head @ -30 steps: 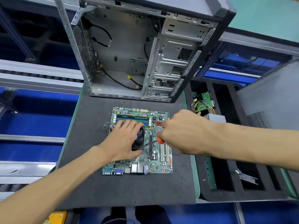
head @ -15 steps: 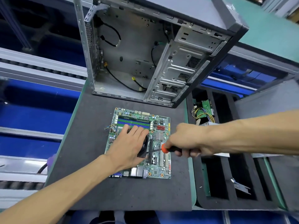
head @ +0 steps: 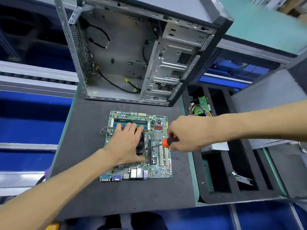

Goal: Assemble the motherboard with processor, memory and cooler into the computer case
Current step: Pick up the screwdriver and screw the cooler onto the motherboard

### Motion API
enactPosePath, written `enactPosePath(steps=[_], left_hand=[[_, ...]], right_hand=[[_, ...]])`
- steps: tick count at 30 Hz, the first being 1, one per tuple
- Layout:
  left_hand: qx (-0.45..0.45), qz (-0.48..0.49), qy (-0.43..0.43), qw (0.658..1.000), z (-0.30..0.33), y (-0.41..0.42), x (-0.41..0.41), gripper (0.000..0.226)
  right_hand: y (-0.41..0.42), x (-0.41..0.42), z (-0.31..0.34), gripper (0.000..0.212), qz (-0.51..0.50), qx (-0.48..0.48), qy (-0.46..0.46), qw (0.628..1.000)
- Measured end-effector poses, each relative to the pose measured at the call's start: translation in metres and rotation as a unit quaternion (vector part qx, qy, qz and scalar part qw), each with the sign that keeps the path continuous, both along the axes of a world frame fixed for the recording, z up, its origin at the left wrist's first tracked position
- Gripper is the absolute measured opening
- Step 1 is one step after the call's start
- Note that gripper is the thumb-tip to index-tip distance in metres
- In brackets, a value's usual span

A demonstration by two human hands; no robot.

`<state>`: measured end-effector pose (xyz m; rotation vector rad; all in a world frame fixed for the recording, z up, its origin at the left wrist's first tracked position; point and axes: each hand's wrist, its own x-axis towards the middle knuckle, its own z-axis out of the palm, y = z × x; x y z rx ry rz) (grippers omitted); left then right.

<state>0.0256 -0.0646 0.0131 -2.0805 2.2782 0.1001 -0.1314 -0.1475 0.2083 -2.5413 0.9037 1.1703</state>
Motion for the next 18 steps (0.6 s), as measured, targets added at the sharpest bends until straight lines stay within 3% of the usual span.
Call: enactPosePath(steps=[2, 4, 6, 8, 10, 12, 13, 15, 16, 17, 18], left_hand=[[0.007, -0.004, -0.001, 1.0, 0.0, 0.001, 0.003, 0.113], [0.011, -0.007, -0.003, 1.0, 0.0, 0.0, 0.004, 0.106], [0.009, -0.002, 0.002, 1.0, 0.0, 0.0, 0.003, 0.097], [0.003, 0.007, 0.015, 1.0, 0.0, 0.001, 0.001, 0.092], [-0.006, 0.014, 0.025, 1.0, -0.001, 0.002, 0.0, 0.09], [-0.018, 0.015, 0.028, 0.999, -0.003, 0.003, 0.0, 0.089], [-0.025, 0.014, 0.03, 0.999, -0.004, 0.003, 0.0, 0.088], [-0.034, 0.01, 0.036, 0.999, -0.005, 0.003, -0.001, 0.087], [-0.034, 0.008, 0.038, 0.999, -0.006, 0.003, 0.0, 0.086], [-0.031, 0.008, 0.038, 0.999, -0.006, 0.003, 0.0, 0.086], [-0.027, 0.009, 0.037, 0.999, -0.005, 0.003, 0.0, 0.087]], right_hand=[[0.002, -0.007, 0.0, 0.026, 0.228, -0.099, -0.007, 0.969], [0.006, -0.008, 0.0, 0.018, 0.351, -0.138, -0.028, 0.926], [0.008, -0.005, -0.002, 0.014, 0.406, -0.146, -0.034, 0.902], [0.009, -0.001, -0.005, 0.015, 0.382, -0.143, -0.049, 0.912], [0.008, 0.001, -0.007, 0.032, 0.247, -0.108, -0.057, 0.961], [0.0, 0.006, -0.011, 0.042, -0.042, 0.003, -0.041, 0.998], [-0.007, 0.009, -0.014, 0.041, -0.235, 0.094, -0.028, 0.967], [-0.017, 0.014, -0.018, 0.034, -0.548, 0.247, 0.007, 0.799], [-0.019, 0.013, -0.019, 0.032, -0.628, 0.278, 0.006, 0.727], [-0.02, 0.01, -0.019, 0.031, -0.659, 0.296, 0.004, 0.691], [-0.021, 0.007, -0.019, 0.03, -0.663, 0.308, 0.007, 0.682]])
